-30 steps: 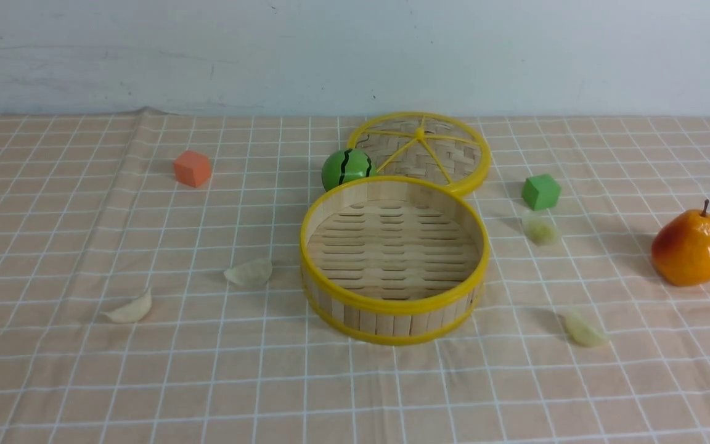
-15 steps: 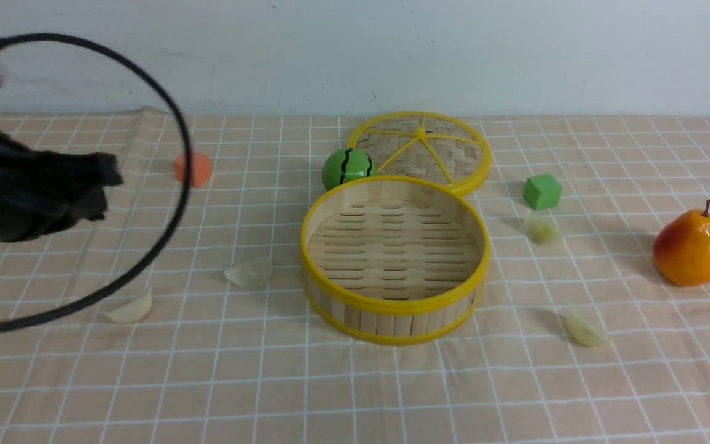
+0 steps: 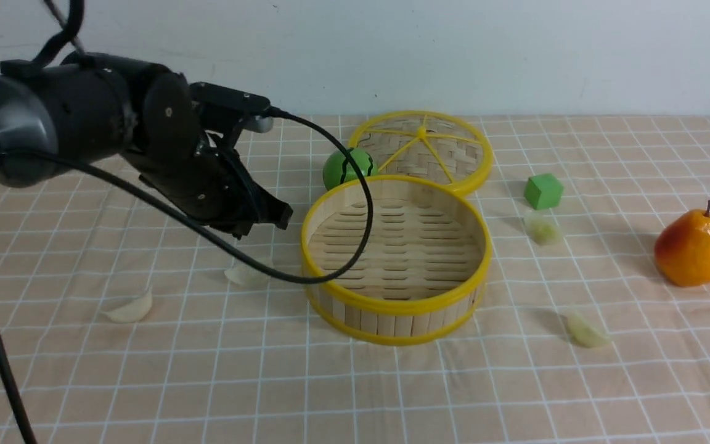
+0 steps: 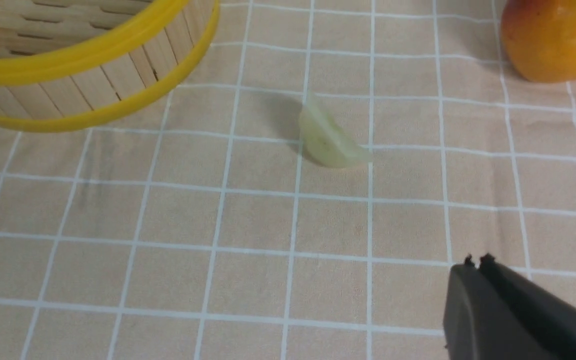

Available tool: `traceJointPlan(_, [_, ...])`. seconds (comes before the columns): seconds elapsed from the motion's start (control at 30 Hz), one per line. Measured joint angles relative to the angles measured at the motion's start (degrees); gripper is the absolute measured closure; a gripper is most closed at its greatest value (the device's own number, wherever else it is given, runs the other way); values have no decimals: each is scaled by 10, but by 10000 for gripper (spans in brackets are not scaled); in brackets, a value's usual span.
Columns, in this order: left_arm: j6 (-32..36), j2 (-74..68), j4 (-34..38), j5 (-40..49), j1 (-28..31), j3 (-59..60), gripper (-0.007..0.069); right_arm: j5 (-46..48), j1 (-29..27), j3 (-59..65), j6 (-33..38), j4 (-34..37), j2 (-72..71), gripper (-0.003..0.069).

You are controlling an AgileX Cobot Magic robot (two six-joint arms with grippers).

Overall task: Put the dumplings into the steamer on the table with the brown tablecloth.
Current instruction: 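Reach for and grasp a dumpling on the table with the left gripper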

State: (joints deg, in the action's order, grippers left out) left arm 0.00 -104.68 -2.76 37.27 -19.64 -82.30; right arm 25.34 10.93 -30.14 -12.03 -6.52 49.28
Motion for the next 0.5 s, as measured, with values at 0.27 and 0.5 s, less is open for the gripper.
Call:
traceJointPlan(0.27, [30,-61,-11,-61,0,-2,377,-13,0,0,0,0,0,652])
traceJointPlan(0.5, [70,-119,-48,-100,0,-4,120,-16,0,0,0,5,0,647])
